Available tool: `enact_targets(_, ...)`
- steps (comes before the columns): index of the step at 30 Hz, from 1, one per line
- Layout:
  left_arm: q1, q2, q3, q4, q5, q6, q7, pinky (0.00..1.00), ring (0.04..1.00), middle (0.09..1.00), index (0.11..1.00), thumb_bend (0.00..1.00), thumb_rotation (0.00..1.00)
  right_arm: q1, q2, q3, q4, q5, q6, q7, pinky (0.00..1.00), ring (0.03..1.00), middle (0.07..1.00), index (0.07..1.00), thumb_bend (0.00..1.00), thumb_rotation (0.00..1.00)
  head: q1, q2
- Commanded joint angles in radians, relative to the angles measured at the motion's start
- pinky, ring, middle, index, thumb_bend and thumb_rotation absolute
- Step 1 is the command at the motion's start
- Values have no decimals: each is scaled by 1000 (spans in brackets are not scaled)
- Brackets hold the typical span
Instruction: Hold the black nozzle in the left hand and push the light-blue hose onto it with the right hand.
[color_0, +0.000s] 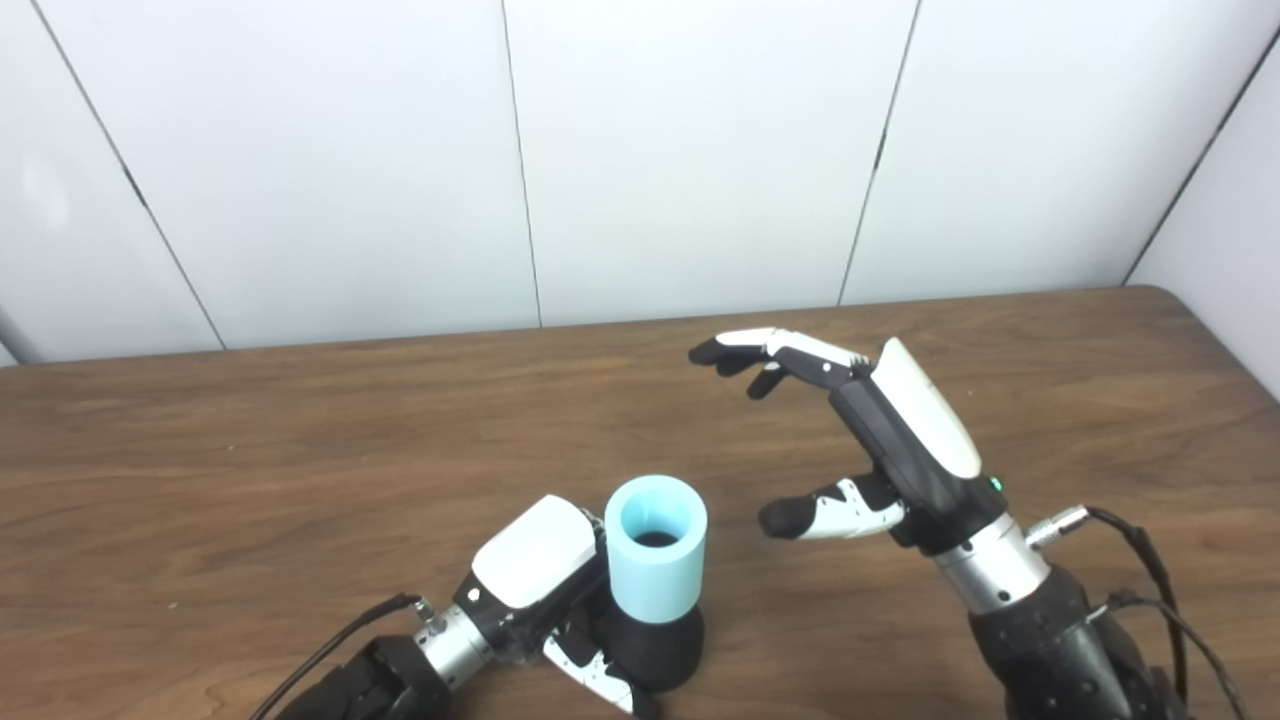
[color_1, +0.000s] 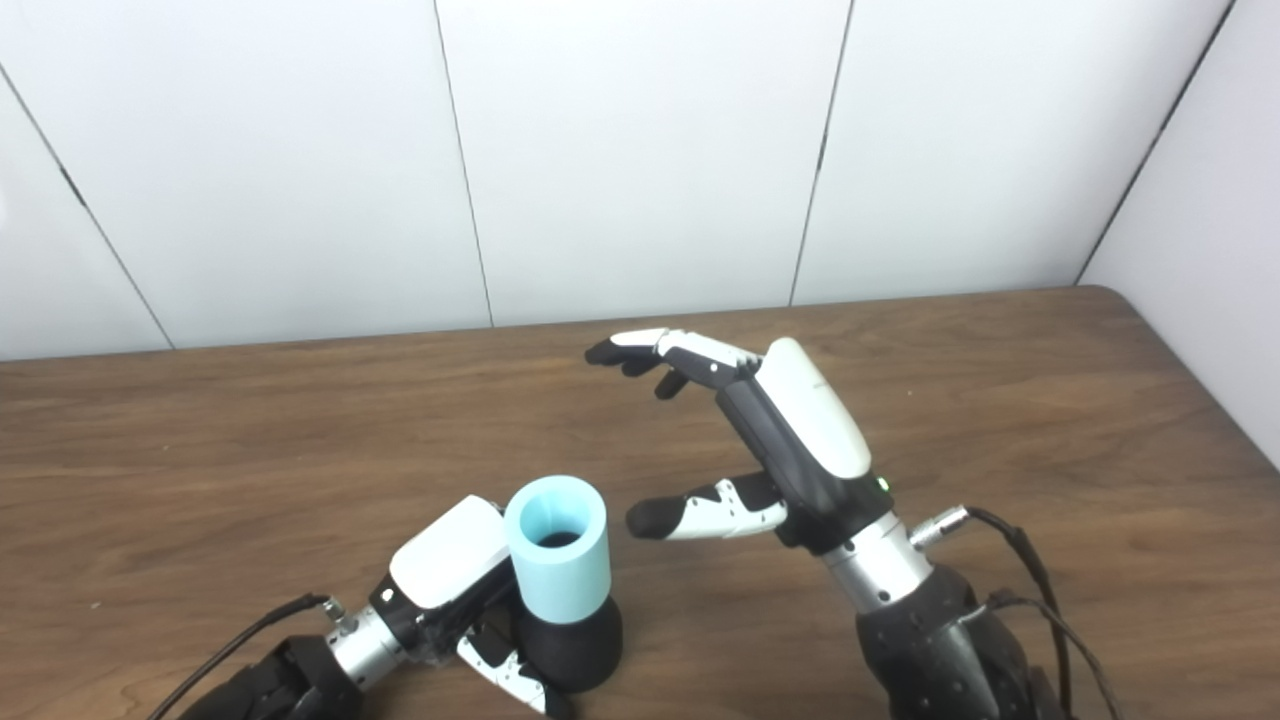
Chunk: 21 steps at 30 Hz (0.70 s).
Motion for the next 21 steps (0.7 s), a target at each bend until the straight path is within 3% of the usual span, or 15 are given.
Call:
enact_targets(1,28,9,-30,60,11,-2,14,91,149,213,482,520,42,-37,-20,-20,-36,39,-10,-5,549,704,747,741,968,1000,-1,0)
enact_targets(3,25,8,-32,65,11,-2,15,93,151,219,482,520,42,-43,-34,-29,-41,61,-2,2,536,706,757,750,860,1000,-1,-1)
enact_targets(4,25,7,-31,65,10,-2,10,93,151,218,482,520,42,-48,-43,-37,-45,76,2,5,541,710,762,754,774,1000,-1,-1)
enact_targets(5,25,7,-30,64,8,-2,5,98,155,224,483,519,42,-51,-50,-43,-48,86,4,8,559,723,771,763,596,1000,-1,-1)
enact_targets(8,20,7,-35,70,12,-2,3,104,162,232,483,519,42,-62,-77,-58,-56,85,0,13,620,755,782,772,375,1000,-4,-3)
enact_targets(10,18,7,-37,74,12,-2,5,107,166,238,483,519,42,-74,-107,-67,-69,62,0,27,635,763,786,777,342,984,-3,-3)
enact_targets(14,15,4,-41,84,18,-2,15,110,168,238,483,519,42,-100,-159,-78,-94,50,6,61,607,741,780,779,368,823,-3,-3)
enact_targets(17,15,3,-40,83,16,-2,15,108,163,233,483,520,42,-115,-184,-85,-109,50,18,80,596,737,780,779,400,822,-3,-2)
enact_targets(21,15,2,-38,84,15,-2,9,103,159,223,483,519,42,-130,-200,-91,-150,57,81,116,604,747,782,776,264,742,-3,-2)
